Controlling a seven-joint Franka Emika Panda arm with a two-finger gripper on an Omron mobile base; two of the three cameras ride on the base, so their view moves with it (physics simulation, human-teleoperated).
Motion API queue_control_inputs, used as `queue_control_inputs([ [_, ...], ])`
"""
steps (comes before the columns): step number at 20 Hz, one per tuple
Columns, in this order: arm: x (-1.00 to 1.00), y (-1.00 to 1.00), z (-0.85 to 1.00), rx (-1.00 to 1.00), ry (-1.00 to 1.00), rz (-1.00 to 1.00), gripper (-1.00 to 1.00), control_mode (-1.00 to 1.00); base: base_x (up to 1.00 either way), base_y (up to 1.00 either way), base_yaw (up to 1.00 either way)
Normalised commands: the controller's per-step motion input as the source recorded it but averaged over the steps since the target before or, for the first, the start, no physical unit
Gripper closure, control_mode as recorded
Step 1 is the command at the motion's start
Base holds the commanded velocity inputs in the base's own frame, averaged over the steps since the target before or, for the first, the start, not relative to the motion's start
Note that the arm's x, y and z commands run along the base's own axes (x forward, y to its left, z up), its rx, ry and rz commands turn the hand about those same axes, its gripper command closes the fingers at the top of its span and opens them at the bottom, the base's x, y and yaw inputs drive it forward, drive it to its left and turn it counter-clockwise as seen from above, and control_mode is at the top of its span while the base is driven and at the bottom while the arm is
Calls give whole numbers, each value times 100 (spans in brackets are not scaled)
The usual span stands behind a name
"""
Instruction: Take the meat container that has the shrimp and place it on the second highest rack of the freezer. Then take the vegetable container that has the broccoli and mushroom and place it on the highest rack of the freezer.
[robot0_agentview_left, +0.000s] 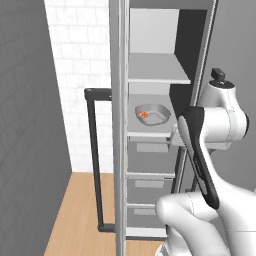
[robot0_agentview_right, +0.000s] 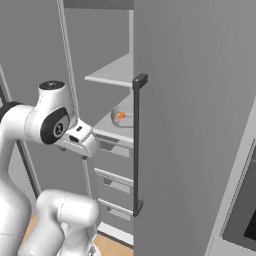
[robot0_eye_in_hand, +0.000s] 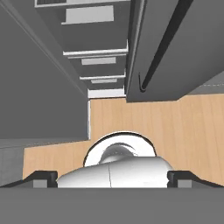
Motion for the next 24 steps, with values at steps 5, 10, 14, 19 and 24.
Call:
queue_control_inputs([
  [5,0,0,0,0,0,0,-100,100,-49,0,-3],
  [10,0,0,0,0,0,0,-100,100,-7,-60,-1],
  [14,0,0,0,0,0,0,-100,100,0,-97,0],
  [19,0,0,0,0,0,0,-100,100,-7,-97,1],
  [24,0,0,0,0,0,0,-100,100,0,-95,8],
])
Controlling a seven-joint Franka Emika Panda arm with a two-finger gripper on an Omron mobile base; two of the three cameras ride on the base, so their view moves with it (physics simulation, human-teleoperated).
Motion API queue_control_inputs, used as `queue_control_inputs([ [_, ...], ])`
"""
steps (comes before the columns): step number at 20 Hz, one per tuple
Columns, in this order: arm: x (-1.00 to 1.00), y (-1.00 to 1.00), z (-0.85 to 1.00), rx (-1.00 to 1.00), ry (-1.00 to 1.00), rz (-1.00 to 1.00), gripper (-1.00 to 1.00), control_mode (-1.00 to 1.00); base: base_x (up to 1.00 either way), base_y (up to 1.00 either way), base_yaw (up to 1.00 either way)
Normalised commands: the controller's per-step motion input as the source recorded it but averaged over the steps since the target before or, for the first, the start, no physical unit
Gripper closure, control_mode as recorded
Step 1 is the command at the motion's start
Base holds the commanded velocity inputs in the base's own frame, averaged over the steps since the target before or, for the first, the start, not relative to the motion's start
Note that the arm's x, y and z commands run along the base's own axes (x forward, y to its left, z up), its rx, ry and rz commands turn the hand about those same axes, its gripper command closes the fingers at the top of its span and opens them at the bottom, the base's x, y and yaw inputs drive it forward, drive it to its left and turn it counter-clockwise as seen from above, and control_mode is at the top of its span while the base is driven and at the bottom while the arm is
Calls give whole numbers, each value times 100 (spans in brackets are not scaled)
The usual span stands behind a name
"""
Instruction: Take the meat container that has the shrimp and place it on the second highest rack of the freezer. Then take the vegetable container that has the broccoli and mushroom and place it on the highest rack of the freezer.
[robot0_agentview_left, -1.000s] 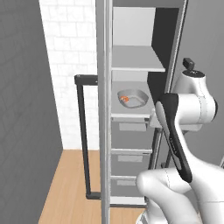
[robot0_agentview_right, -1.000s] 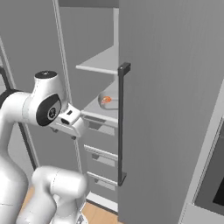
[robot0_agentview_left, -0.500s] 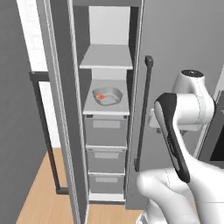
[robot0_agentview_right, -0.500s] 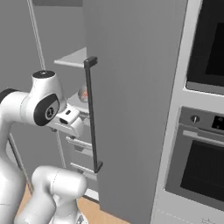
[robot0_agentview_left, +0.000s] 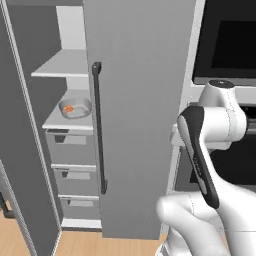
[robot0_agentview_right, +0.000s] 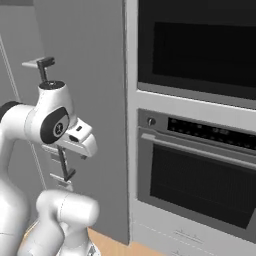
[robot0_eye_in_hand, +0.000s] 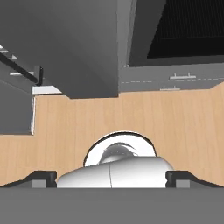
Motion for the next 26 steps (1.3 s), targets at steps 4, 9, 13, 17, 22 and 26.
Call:
queue_control_inputs([
  [4,0,0,0,0,0,0,-100,100,6,-93,7],
  [9,0,0,0,0,0,0,-100,100,21,-97,6],
  [13,0,0,0,0,0,0,-100,100,-16,-59,13],
  [17,0,0,0,0,0,0,-100,100,-2,-86,9],
  [22,0,0,0,0,0,0,-100,100,0,-100,9],
  [26,0,0,0,0,0,0,-100,100,-1,-100,9],
])
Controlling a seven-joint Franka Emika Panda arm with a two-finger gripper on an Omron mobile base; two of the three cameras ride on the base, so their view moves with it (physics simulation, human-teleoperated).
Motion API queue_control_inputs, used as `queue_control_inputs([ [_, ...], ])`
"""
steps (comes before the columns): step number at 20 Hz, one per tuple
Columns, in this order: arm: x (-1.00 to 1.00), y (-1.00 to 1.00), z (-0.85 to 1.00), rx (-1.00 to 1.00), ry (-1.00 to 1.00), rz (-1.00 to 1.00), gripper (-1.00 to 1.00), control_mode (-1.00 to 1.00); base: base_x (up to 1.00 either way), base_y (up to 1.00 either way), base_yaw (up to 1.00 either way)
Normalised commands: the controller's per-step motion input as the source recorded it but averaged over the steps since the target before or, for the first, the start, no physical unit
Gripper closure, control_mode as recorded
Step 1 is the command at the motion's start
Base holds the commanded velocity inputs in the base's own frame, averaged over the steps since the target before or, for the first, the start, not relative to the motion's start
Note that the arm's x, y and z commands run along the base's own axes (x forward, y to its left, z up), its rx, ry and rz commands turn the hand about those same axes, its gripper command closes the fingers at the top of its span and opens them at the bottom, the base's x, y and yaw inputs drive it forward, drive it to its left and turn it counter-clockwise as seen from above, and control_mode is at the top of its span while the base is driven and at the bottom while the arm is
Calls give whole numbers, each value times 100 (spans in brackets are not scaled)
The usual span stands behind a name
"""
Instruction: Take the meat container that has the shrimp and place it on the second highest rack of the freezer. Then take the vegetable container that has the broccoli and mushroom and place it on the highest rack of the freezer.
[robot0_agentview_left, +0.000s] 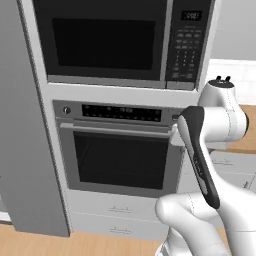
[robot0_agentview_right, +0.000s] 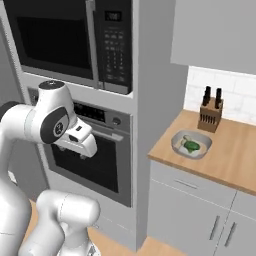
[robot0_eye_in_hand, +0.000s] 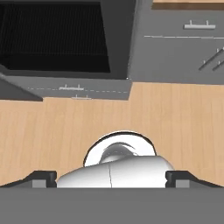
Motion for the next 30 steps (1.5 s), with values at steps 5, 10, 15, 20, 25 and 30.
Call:
queue_control_inputs([
  [5,0,0,0,0,0,0,-100,100,2,-100,13],
  [10,0,0,0,0,0,0,-100,100,10,-91,19],
  [15,0,0,0,0,0,0,-100,100,33,-70,12],
  [20,0,0,0,0,0,0,-100,100,30,-40,1],
  [25,6,-30,0,5,-3,-7,-100,-100,7,-9,0],
  [30,28,-71,-1,14,4,-21,-100,-100,0,0,0],
])
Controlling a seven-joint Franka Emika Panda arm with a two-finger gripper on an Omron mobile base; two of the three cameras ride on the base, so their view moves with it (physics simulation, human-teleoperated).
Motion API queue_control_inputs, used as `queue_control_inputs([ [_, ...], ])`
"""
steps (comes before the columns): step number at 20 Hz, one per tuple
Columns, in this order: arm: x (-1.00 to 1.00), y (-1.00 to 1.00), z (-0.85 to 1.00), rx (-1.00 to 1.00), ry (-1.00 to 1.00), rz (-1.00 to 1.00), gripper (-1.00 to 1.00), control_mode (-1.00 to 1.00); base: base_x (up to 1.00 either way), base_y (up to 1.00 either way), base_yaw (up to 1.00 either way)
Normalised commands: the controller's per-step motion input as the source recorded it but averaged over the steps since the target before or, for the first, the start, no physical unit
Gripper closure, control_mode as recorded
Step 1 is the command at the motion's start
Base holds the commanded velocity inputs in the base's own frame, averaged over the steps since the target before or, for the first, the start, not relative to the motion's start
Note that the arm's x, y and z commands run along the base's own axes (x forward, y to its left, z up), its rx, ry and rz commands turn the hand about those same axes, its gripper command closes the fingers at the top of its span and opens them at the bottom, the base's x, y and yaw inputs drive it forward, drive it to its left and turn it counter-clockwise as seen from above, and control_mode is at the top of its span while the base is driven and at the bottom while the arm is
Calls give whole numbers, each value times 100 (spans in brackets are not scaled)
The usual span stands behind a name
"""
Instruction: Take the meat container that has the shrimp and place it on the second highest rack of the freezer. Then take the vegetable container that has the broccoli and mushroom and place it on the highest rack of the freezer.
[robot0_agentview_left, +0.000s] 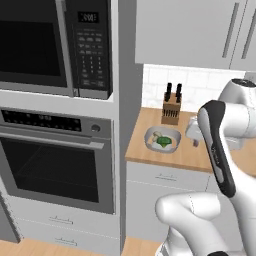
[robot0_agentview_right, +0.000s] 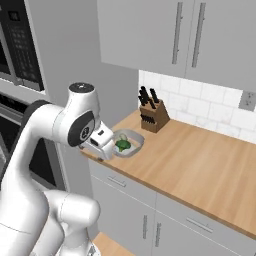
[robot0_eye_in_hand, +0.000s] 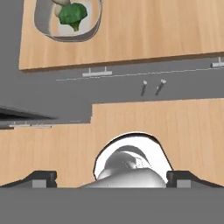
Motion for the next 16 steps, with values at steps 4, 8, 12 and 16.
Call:
queue_control_inputs([
  [4,52,-64,-10,13,3,-23,-100,-100,0,0,0],
  [8,51,-26,-28,1,-1,-23,-100,-100,0,0,0],
  [12,88,0,-60,6,-2,-38,-100,-100,0,0,0],
  [16,62,10,-28,20,-3,-36,-100,-100,0,0,0],
])
